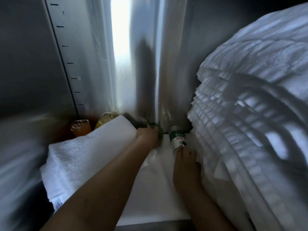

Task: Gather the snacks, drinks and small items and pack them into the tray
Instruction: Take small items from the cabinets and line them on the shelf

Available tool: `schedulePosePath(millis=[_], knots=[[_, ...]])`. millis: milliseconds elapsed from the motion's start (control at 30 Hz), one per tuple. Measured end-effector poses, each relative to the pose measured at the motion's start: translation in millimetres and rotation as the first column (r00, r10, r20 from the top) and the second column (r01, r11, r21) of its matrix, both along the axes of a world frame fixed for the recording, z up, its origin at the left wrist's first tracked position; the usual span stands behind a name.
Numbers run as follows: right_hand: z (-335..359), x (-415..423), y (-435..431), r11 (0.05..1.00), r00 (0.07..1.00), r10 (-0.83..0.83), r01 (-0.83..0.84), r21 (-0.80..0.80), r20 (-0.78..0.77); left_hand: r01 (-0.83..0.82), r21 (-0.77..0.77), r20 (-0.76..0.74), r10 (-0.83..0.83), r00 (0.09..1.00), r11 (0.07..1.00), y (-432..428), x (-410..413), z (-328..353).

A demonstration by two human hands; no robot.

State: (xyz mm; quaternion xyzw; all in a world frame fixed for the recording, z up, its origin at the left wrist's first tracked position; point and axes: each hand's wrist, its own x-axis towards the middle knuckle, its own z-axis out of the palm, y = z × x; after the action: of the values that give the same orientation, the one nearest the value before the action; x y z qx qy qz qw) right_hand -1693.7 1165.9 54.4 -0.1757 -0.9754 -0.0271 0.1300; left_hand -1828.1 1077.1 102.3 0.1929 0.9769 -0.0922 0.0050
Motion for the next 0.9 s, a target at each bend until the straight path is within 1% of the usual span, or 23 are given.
schedulePosePath(millis=[33,100,200,300,467,600,700,800,900], knots=[[-0.2,3.7,0.2,1.000,1.000,-0.007,0.007,0.011,-0.010,-0.012,0.024,0.041,0.011,0.999,1.000,2.6,-1.4,0.7],[-2.2,8.6,2.9,0.999,1.000,0.023,-0.023,-0.031,0.005,-0.044,0.094,0.095,0.035,0.995,0.995,6.6,-3.5,2.1],[-2.1,19.6,3.4,0.994,0.997,0.066,-0.062,-0.089,0.034,-0.051,0.157,0.076,0.039,0.996,0.986,5.4,-1.1,2.8],[-1.7,36.9,1.7,0.991,0.997,0.072,-0.070,-0.110,0.020,-0.019,0.173,0.054,0.010,0.999,0.985,3.1,1.6,1.1],[-4.4,51.6,-3.3,0.965,0.998,0.070,-0.069,-0.252,-0.005,0.013,0.161,0.053,-0.022,0.998,0.987,2.8,4.5,-1.9],[-9.9,53.4,-8.7,0.933,0.998,0.059,-0.064,-0.354,-0.025,0.027,0.149,0.095,-0.041,0.995,0.989,1.8,6.6,-4.4],[-15.4,57.4,-12.6,0.924,0.998,0.035,-0.049,-0.379,-0.043,0.069,0.203,0.052,-0.081,0.995,0.977,-1.2,10.8,-4.8],[-19.3,66.2,-14.6,0.910,0.995,0.022,-0.059,-0.409,-0.093,0.146,0.269,-0.043,-0.139,0.989,0.952,-2.6,18.7,-7.3],[-19.1,80.3,-13.2,0.869,0.988,0.031,-0.102,-0.484,-0.154,0.232,0.383,-0.149,-0.189,0.971,0.894,-7.1,28.8,-7.2]])
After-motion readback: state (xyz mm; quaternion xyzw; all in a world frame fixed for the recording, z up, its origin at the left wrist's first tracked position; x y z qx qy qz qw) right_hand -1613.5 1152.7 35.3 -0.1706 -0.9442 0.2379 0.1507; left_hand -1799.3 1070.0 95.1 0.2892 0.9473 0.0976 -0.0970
